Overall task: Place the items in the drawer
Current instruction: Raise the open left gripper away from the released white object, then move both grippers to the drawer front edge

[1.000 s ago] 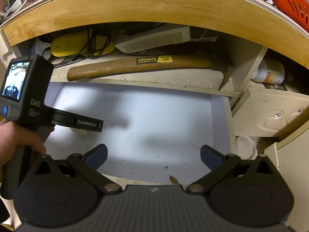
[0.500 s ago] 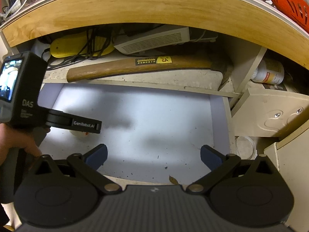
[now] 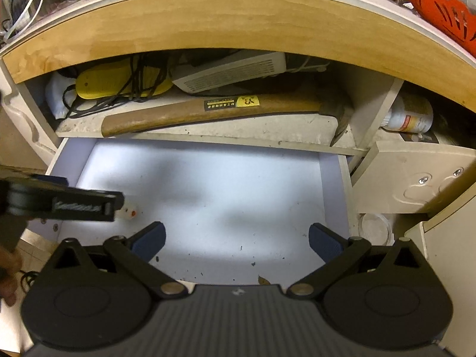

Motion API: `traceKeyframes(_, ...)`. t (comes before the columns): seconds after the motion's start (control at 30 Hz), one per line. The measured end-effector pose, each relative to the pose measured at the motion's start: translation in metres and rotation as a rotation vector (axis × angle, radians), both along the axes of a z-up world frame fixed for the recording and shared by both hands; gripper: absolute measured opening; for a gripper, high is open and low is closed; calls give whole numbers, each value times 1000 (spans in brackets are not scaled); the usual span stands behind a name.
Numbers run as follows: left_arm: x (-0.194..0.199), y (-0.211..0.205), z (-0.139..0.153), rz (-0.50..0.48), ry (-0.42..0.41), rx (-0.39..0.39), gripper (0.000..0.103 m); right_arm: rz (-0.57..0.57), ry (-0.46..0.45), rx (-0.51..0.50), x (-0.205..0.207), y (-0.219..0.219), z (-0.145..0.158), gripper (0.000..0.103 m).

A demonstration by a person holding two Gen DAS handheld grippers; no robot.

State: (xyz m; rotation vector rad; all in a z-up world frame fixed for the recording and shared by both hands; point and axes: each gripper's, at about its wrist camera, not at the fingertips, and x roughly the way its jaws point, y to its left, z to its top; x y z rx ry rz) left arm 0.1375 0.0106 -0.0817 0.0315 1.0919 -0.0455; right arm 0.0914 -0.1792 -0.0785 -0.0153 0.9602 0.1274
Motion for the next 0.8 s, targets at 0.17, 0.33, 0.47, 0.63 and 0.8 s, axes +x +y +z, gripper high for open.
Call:
traceKeyframes(0.17, -20, 2, 0, -3, -25, -5, 90, -5, 0, 11, -1, -1, 2, 103)
traceKeyframes(0.33, -39, 3, 15, -11, -52, -8, 90, -9, 1, 21, -2, -3, 4, 103)
traceKeyframes(0.47, -49, 4, 25, -8, -69, -19, 90, -12, -5, 25, -4, -4, 7, 103)
traceKeyframes(0.63, -58, 4, 36, -9, -84, -31, 90, -16, -12, 29, -7, -5, 11, 103)
traceKeyframes(0.8, -61, 5, 41, -7, -92, -40, 90, -12, -20, 29, -11, -6, 14, 103)
